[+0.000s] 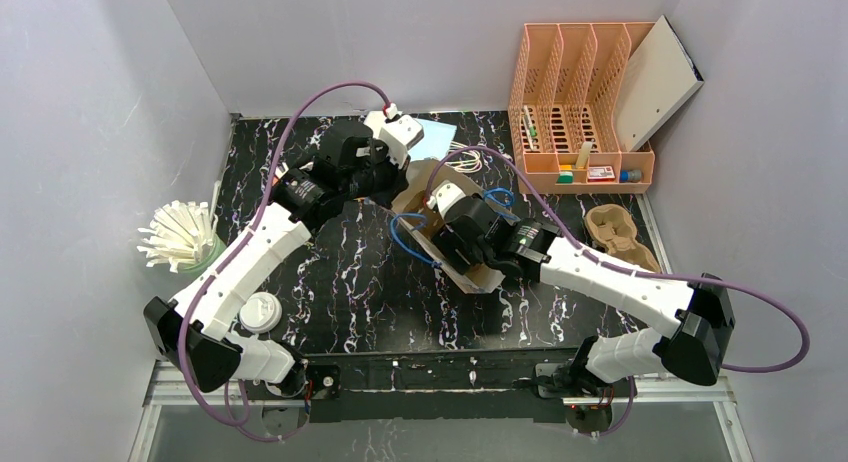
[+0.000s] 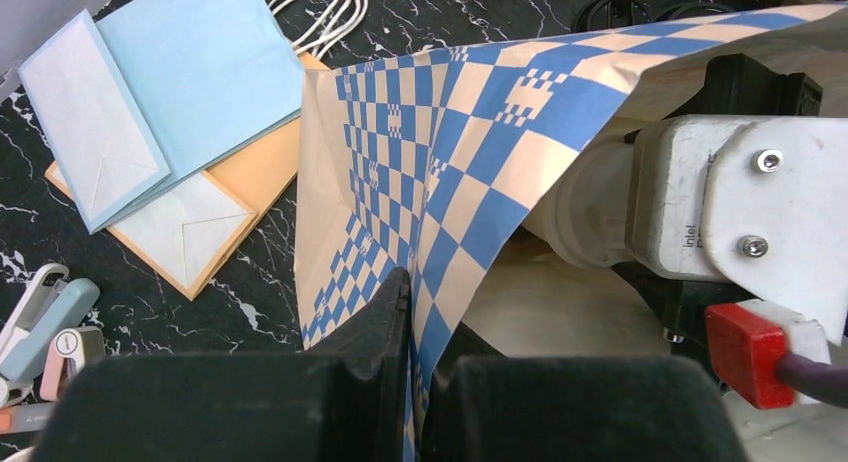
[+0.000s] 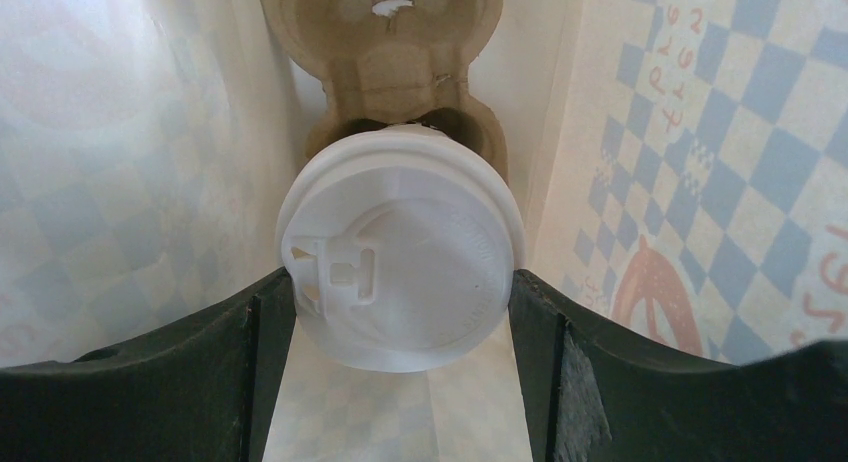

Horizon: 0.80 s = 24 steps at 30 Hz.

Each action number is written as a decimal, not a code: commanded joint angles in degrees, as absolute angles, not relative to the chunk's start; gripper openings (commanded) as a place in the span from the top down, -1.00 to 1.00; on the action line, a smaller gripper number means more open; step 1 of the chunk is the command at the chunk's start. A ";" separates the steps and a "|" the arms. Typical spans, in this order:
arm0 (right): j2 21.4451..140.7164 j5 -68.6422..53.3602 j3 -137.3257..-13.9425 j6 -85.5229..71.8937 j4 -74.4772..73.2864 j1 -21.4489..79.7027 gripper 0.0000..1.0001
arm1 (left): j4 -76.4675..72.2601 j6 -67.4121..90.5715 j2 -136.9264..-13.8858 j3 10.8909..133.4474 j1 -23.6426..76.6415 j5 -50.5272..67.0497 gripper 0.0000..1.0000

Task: Pack the takeout coffee

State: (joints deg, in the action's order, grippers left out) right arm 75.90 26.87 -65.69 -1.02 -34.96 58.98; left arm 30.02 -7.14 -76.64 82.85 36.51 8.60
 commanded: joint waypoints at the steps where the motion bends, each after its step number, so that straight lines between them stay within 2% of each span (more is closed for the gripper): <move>1: 74.90 25.75 -64.44 -0.45 -31.50 59.02 0.56 | 30.55 -5.65 -76.03 81.49 36.85 10.94 1.00; 24: 75.49 17.92 -60.60 -4.32 -36.46 57.77 0.54 | 32.88 -5.01 -75.33 80.73 36.82 11.27 1.00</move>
State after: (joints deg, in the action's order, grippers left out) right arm 75.81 21.43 -62.52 -2.28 -34.68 57.80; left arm 32.27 -5.67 -76.62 81.03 36.51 9.23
